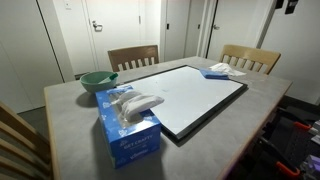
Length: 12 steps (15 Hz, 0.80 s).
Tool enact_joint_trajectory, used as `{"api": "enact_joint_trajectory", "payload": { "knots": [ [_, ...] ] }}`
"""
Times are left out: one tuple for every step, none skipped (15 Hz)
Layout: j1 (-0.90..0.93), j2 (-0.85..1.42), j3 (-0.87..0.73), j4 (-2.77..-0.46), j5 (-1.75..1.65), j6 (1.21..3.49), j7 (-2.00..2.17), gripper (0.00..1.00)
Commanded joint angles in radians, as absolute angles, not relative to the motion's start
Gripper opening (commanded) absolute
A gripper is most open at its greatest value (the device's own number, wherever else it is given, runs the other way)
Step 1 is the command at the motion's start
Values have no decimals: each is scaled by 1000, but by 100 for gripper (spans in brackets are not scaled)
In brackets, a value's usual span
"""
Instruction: Use the blue towel to wipe the whiteboard on the table
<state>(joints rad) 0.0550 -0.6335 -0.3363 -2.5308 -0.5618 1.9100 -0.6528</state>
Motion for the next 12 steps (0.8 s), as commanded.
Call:
{"api": "enact_joint_trajectory", "payload": {
  "knots": [
    [2, -590, -314, -2531, -529, 1958, -705, 100],
    [-5, -559, -325, -2527, -523, 1981, -726, 100],
    [-8, -539, -329, -2522, -520, 1989, -734, 100],
    [-9, -528, -328, -2517, -518, 1989, -737, 100],
    [-9, -526, -327, -2515, -516, 1989, -737, 100],
    [-22, -528, -328, -2528, -522, 2017, -714, 100],
    [-30, -511, -345, -2529, -498, 2050, -704, 100],
    [-42, -488, -366, -2526, -468, 2090, -692, 100],
    [-54, -463, -383, -2525, -439, 2133, -683, 100],
    [-70, -429, -402, -2519, -414, 2190, -673, 100],
    [-81, -395, -423, -2514, -388, 2246, -684, 100],
    [-89, -360, -440, -2505, -356, 2291, -703, 100]
  ]
}}
